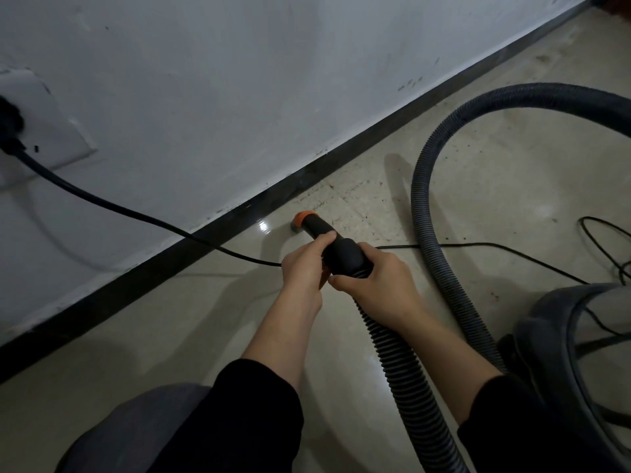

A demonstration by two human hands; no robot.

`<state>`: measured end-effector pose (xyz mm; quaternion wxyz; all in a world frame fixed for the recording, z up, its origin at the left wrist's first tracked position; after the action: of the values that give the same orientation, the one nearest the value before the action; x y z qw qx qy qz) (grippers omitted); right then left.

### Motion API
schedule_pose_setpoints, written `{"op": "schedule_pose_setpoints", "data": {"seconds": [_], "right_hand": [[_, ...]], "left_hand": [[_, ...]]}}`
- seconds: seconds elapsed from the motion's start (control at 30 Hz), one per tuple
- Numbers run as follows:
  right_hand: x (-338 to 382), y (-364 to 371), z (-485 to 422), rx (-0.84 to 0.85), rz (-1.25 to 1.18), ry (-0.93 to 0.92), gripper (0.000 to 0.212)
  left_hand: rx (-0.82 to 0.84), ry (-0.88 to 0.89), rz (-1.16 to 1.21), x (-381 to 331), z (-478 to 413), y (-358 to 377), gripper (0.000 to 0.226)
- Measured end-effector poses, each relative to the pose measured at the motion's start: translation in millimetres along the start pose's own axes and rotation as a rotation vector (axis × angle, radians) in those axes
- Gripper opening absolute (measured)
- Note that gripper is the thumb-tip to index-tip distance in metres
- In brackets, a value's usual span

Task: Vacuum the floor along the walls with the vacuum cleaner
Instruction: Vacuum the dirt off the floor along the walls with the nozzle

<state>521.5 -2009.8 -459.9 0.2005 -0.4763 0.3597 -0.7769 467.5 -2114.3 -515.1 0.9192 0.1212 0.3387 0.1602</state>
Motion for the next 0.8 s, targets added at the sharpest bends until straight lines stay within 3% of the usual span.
{"op": "schedule_pose_setpoints", "data": {"seconds": [0.43,0.8], "right_hand": [[-25.1,-31.8,18.0,-0.047,-0.067,0.095,0.029],[-40.3,-39.7,26.8,-0.077,-0.065,0.134,0.029]], "left_hand": [[0.117,-0.050,-0.032,25.6,13.6,35.5,0.013],[0.080,-0.066,-0.028,41.2,20.5,46.4,0.017]]}}
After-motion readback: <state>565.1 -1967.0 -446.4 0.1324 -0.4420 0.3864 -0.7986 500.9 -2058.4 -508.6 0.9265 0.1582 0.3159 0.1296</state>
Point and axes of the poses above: each hand's wrist, its own z-axis away from the middle knuckle, its own y-axis out of the palm, x = y × z, the point moved 5 cm from there along -z, towards the middle knuckle, and after that the axes turned 5 degrees about z, right-handed, at the moved point
